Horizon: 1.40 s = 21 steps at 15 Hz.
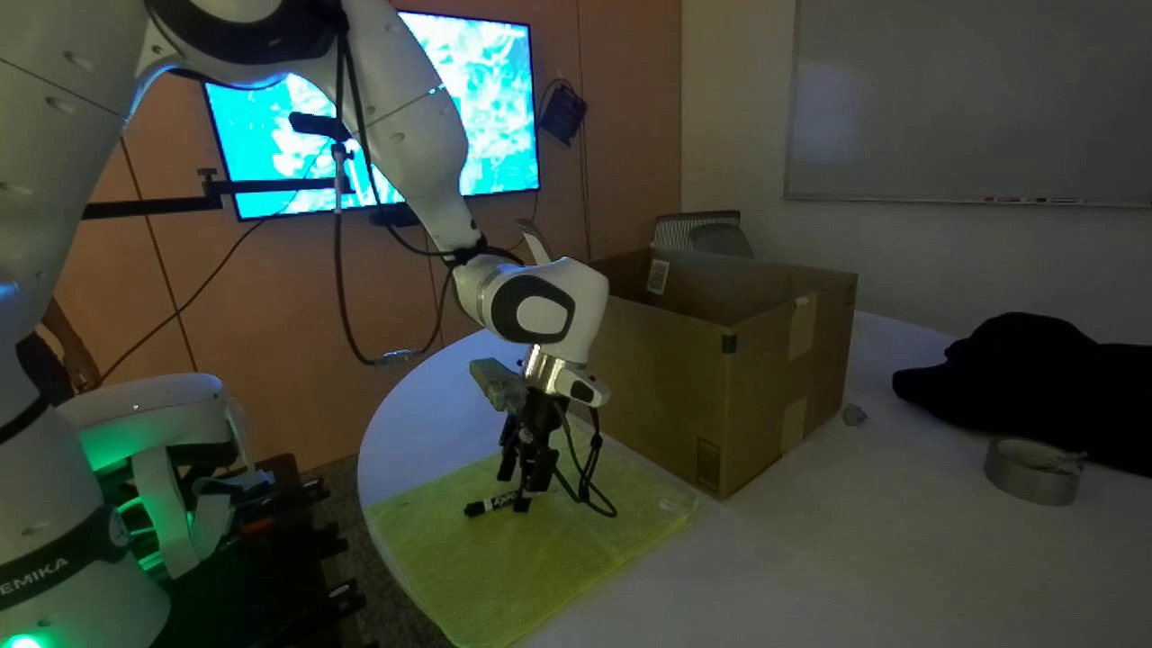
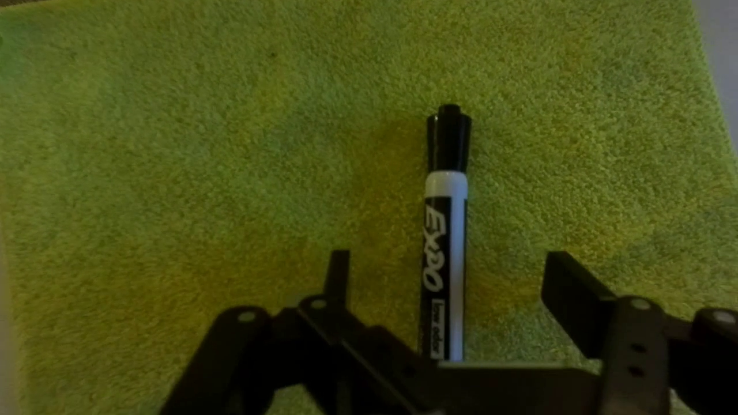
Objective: Put the marker on the cloth, then fold the cloth and put it in the box
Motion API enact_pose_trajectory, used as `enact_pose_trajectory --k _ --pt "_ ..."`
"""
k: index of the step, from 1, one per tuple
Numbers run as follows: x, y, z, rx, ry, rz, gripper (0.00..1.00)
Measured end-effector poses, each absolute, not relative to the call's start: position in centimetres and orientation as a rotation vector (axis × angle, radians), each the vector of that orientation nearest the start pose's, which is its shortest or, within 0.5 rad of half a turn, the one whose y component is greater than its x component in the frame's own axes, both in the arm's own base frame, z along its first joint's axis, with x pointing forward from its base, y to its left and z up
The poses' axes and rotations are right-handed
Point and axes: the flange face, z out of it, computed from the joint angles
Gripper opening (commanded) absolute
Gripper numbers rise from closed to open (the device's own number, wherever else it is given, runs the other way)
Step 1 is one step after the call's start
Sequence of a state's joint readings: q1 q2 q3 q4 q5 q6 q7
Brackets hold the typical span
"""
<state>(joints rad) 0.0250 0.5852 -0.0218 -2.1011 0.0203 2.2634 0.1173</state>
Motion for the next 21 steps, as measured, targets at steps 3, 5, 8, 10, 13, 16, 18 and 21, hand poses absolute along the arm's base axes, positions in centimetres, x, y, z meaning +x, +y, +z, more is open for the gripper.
enact_pose_trajectory --k 3,5,8,10,13,16,18,21 --pt "53.3 2.0 12.3 -3.079 0.176 0.596 1.0" --pt "54.3 3.9 13.3 -3.065 0.152 0.541 1.0" --pt "55.9 7.1 14.1 -3.042 0.11 0.479 1.0" --pt "56.8 8.8 14.0 -3.03 0.088 0.455 1.0" --pt "58.1 10.2 12.8 -3.022 0.068 0.446 1.0" --pt "59.1 10.8 11.1 -3.016 0.075 0.45 1.0" --pt "59.4 10.9 10.0 -3.014 0.085 0.461 1.0" --pt "59.6 10.8 9.3 -3.015 0.103 0.468 1.0"
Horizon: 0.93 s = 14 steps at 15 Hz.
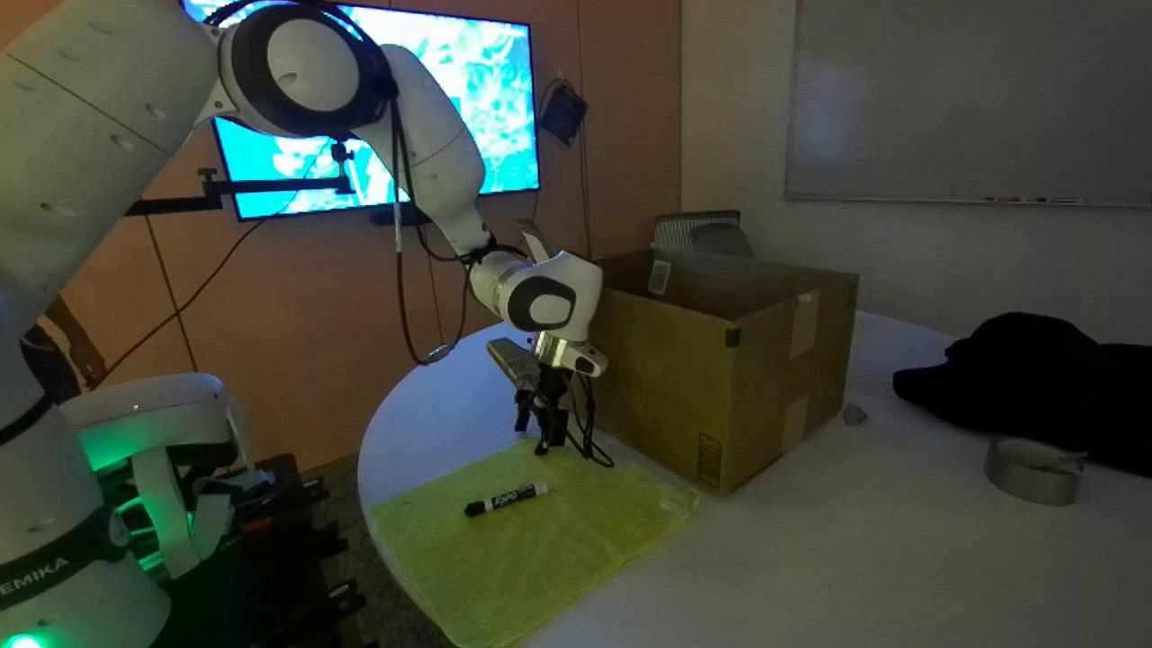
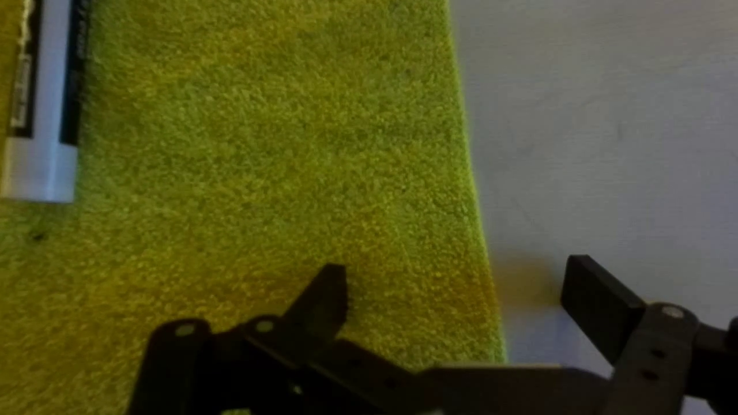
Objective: Put the marker on the cloth, then fold the cloth and put it in the box
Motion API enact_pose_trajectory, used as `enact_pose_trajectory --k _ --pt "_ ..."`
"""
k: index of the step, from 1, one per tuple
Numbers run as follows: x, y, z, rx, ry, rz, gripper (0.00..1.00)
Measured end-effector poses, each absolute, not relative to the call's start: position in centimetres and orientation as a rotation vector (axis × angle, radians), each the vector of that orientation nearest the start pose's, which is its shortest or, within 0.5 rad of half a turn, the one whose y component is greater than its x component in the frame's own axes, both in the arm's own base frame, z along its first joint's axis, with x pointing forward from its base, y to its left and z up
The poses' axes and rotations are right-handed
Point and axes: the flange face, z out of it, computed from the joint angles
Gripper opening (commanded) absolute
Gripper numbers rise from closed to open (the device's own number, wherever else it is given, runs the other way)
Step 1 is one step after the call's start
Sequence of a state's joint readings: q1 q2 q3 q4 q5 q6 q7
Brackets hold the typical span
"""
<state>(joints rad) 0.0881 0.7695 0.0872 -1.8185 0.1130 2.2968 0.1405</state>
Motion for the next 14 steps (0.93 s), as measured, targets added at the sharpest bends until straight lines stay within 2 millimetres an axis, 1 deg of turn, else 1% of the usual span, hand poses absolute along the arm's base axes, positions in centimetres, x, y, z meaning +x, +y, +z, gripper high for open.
enact_pose_trajectory --k 1,2,3,4,6,7,9,10,12,14 --pt "59.6 10.75 9.32 -3.015 0.106 0.469 0.81" --pt "59.6 10.75 9.32 -3.015 0.106 0.469 0.74" --pt "59.61 10.76 9.34 -3.015 0.106 0.469 0.68" --pt "59.65 10.88 9.42 -3.015 0.103 0.469 0.6" --pt "59.72 11.27 9.63 -3.015 0.093 0.468 0.45" --pt "59.69 11.4 9.65 -3.015 0.09 0.47 0.36" --pt "59.63 11.42 9.61 -3.015 0.089 0.474 0.23" --pt "59.6 11.35 9.57 -3.016 0.09 0.476 0.14" --pt "59.5 11.22 9.49 -3.017 0.091 0.48 0.02" --pt "59.37 11.08 9.52 -3.018 0.093 0.483 0.0"
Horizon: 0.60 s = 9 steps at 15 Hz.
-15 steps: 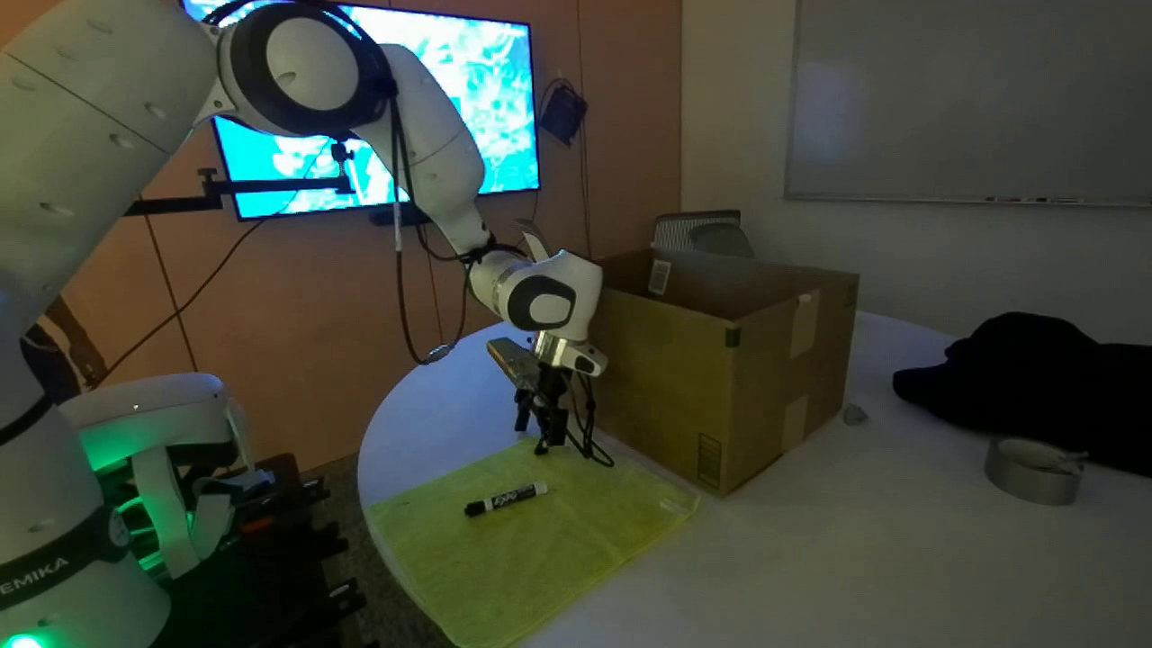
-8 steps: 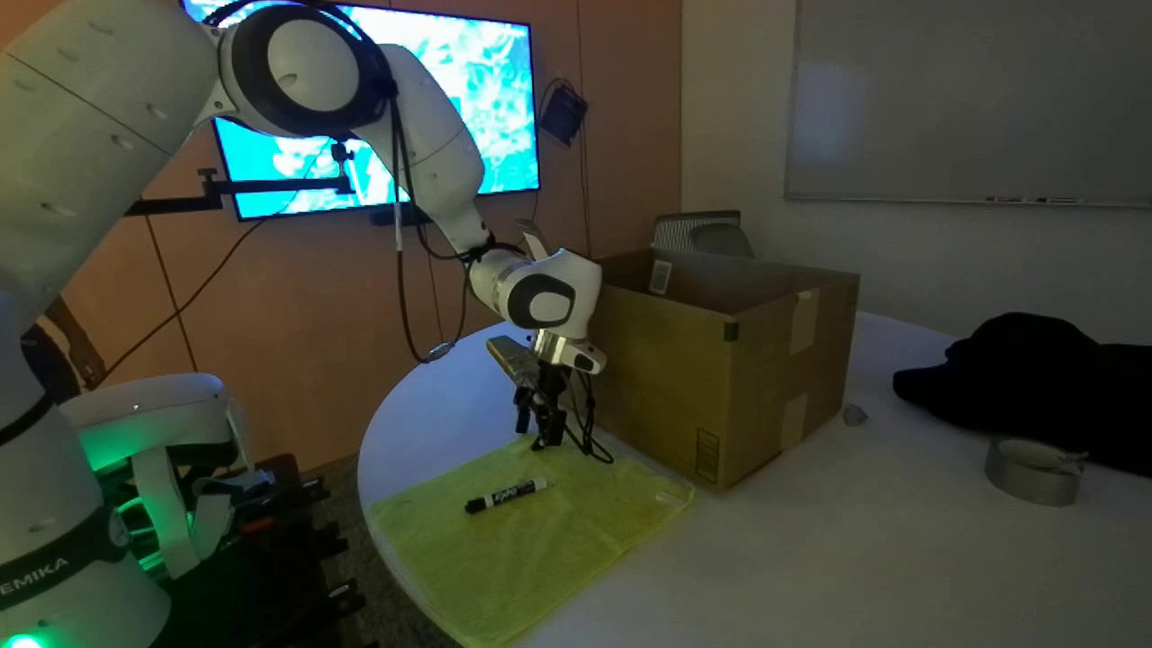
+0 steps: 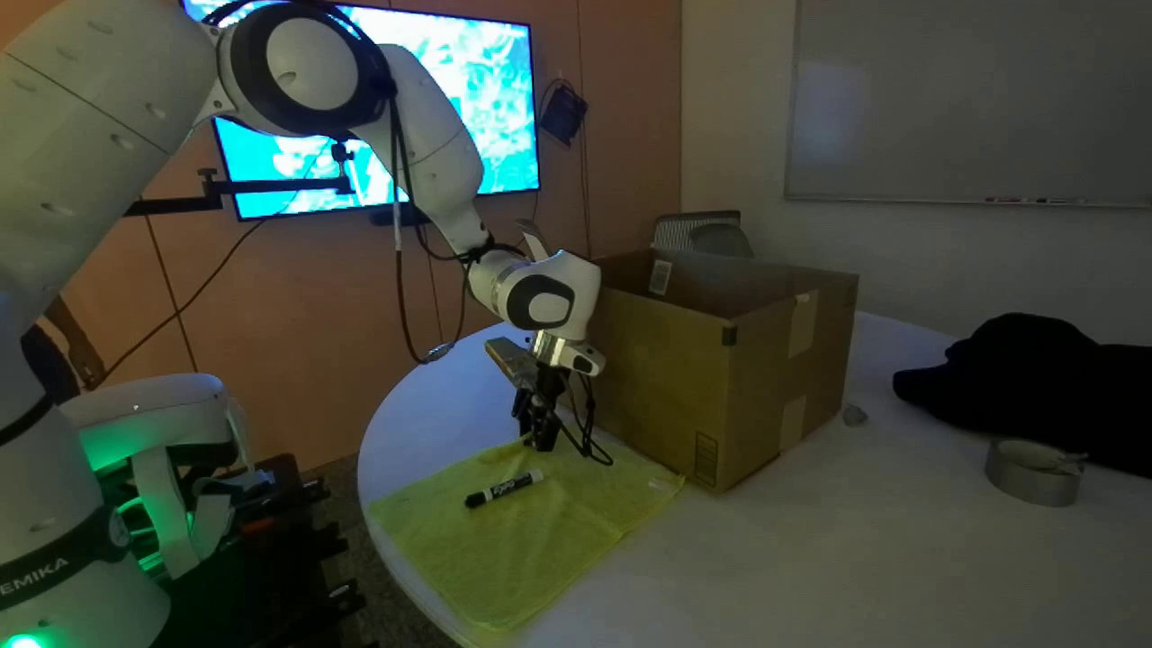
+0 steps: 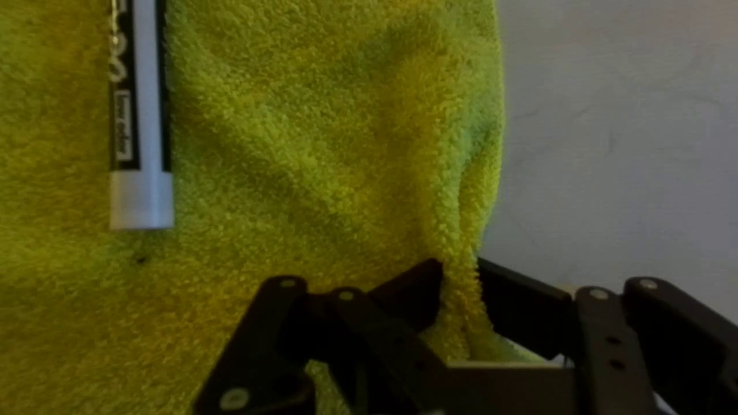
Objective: Put the marker on the cloth, then fold the cloth and put it in the box
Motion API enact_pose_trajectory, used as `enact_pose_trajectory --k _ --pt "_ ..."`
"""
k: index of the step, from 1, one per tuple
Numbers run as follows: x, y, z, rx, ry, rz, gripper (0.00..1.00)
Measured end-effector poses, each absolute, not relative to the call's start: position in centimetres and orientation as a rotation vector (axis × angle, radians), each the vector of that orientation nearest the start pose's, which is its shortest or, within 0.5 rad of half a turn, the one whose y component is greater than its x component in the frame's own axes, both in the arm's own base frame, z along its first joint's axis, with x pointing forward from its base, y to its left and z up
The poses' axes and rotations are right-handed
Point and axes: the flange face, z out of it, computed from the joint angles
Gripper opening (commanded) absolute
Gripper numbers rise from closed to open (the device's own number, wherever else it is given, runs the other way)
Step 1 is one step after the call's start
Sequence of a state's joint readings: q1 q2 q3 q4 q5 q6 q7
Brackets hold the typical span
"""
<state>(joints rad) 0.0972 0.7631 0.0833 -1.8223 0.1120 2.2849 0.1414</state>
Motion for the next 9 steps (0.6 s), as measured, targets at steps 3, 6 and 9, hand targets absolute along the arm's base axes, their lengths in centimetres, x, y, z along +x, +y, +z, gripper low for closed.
enact_pose_trajectory --k 3,6,9 --pt "58.9 10.6 9.6 -3.02 0.094 0.492 0.03" --pt "58.6 9.2 10.8 -3.02 0.092 0.483 0.04" --pt "58.2 7.0 13.2 -3.015 0.076 0.45 0.03"
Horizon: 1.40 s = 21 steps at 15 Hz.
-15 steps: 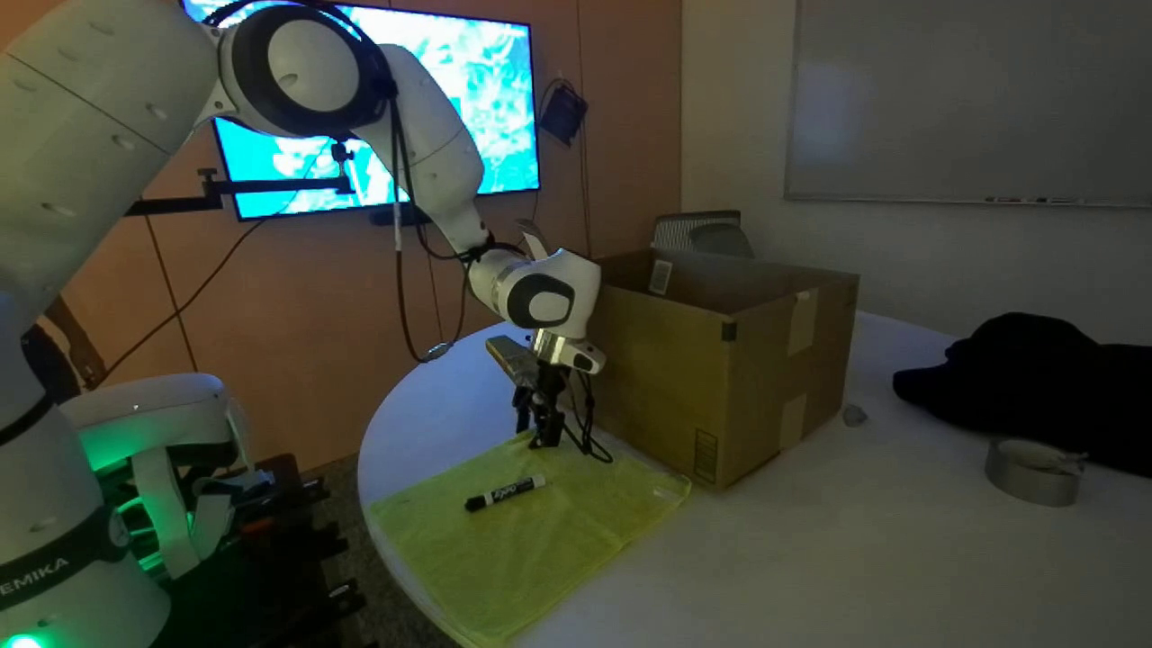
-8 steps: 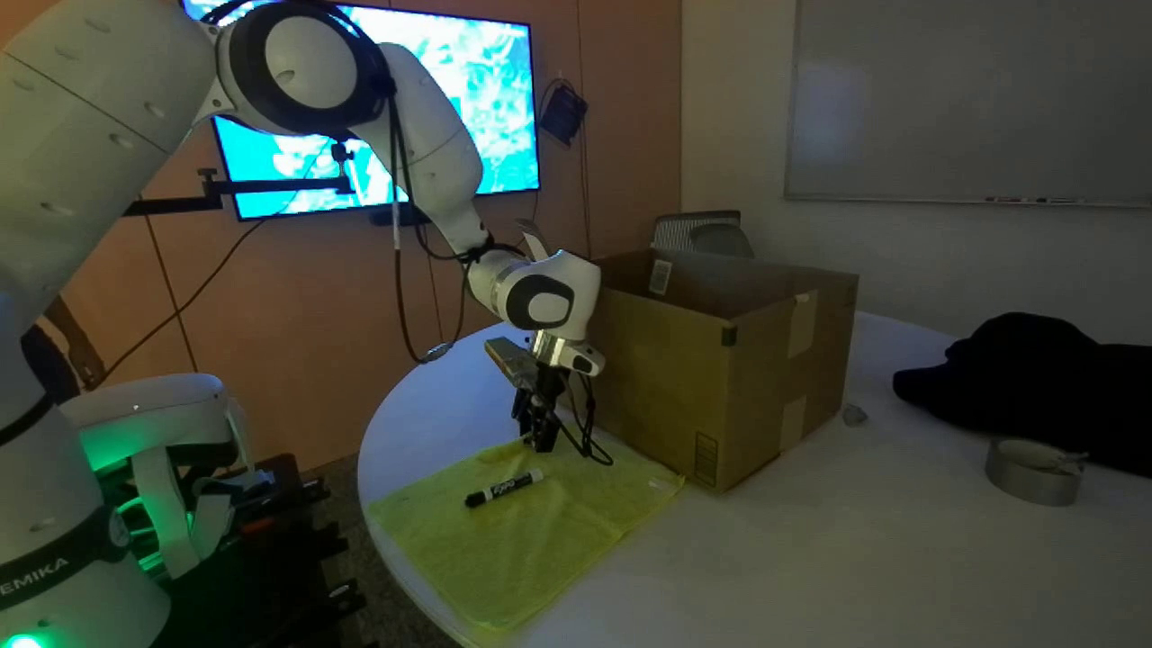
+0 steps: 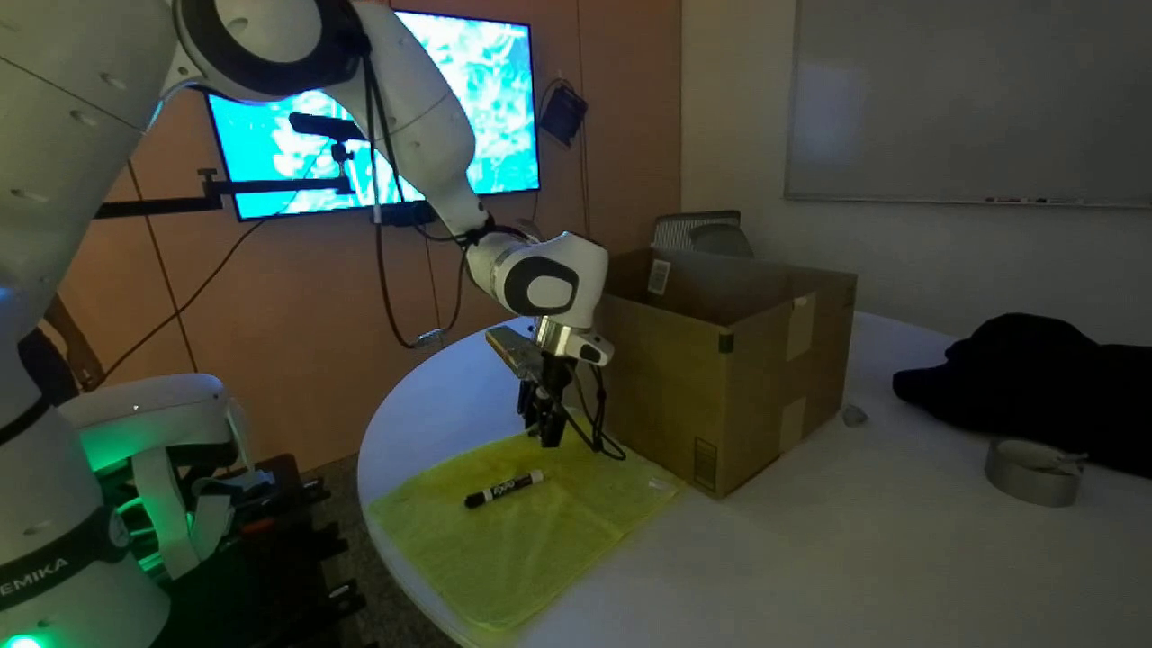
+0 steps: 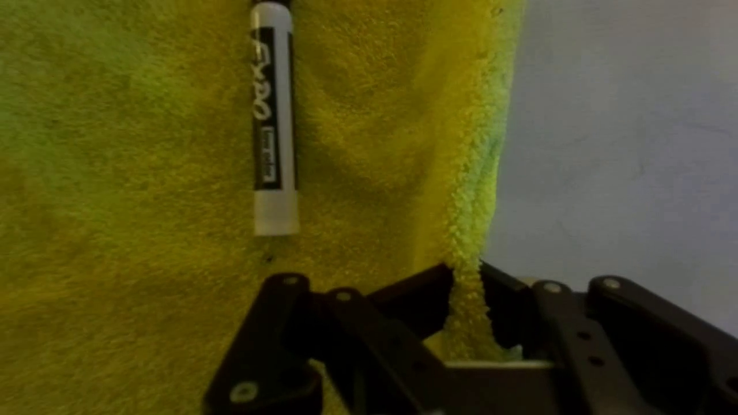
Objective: Put the marker on the cloth, then fold the cloth and put it in the box
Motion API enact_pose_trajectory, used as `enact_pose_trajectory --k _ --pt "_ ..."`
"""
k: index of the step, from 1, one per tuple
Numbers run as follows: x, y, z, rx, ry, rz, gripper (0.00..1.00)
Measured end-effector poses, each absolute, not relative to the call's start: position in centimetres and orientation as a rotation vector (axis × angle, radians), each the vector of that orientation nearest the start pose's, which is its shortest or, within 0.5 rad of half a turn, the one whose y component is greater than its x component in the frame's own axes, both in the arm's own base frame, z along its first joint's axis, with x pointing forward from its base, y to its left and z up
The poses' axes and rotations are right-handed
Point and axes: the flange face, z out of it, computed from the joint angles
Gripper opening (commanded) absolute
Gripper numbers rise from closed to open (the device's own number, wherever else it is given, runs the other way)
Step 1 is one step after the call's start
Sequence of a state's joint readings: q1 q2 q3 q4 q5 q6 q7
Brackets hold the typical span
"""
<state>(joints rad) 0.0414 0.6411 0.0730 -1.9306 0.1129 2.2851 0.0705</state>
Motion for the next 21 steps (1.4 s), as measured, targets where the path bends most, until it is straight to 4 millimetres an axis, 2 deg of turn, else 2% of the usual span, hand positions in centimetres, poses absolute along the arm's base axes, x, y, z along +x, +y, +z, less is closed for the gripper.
enact_pose_trajectory --k 6,10,11,12,17,21 --pt "57.5 1.6 18.5 -3.007 0.139 0.357 0.03" --pt "57.2 -1.5 18.9 -3.005 0.207 0.38 0.03" --pt "57.1 -2.1 18.6 -3.003 0.222 0.395 0.29" --pt "56.9 -2.6 18.4 -3.001 0.236 0.411 0.3" --pt "56.3 -4.5 16.5 -2.971 0.309 0.475 0.68" --pt "56.0 -6.0 15.9 -2.944 0.379 0.484 0.96"
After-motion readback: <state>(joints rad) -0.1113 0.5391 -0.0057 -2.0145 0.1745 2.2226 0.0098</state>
